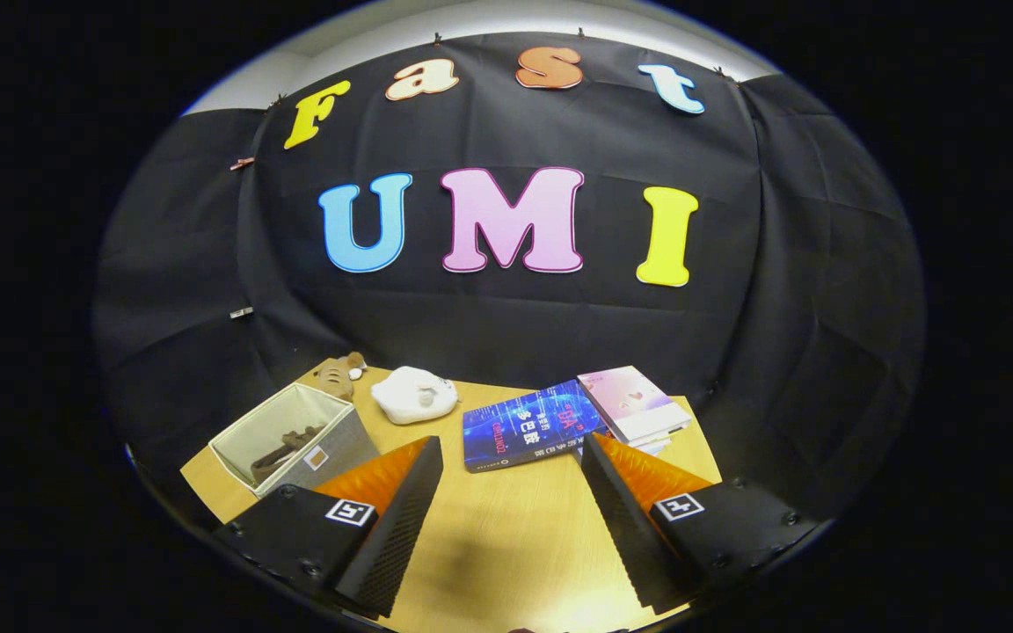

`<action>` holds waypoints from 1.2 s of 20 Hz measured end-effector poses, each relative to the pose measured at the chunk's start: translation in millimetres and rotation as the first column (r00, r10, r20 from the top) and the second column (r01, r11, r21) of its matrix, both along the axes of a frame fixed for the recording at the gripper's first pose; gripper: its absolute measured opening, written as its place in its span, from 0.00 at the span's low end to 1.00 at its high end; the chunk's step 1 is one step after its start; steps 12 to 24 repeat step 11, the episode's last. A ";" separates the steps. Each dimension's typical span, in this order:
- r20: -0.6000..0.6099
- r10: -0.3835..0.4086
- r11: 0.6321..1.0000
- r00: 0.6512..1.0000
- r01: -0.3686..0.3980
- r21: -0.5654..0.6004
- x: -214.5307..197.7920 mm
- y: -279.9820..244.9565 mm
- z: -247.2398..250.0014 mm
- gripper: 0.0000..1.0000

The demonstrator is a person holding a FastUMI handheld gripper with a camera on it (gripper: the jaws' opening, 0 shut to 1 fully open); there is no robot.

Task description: Open the storage box then place both shoes into the box .Put the left shoe in first, then the right shoe, with the right side of both shoes facing outward in a uniform manner.

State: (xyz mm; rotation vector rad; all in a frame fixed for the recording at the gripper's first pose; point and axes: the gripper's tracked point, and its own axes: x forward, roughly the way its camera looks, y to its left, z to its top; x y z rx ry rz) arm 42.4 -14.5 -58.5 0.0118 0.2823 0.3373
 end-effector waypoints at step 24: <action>0.063 0.009 1.000 0.998 -0.009 0.002 9.8 -28.5 -10.2 0.99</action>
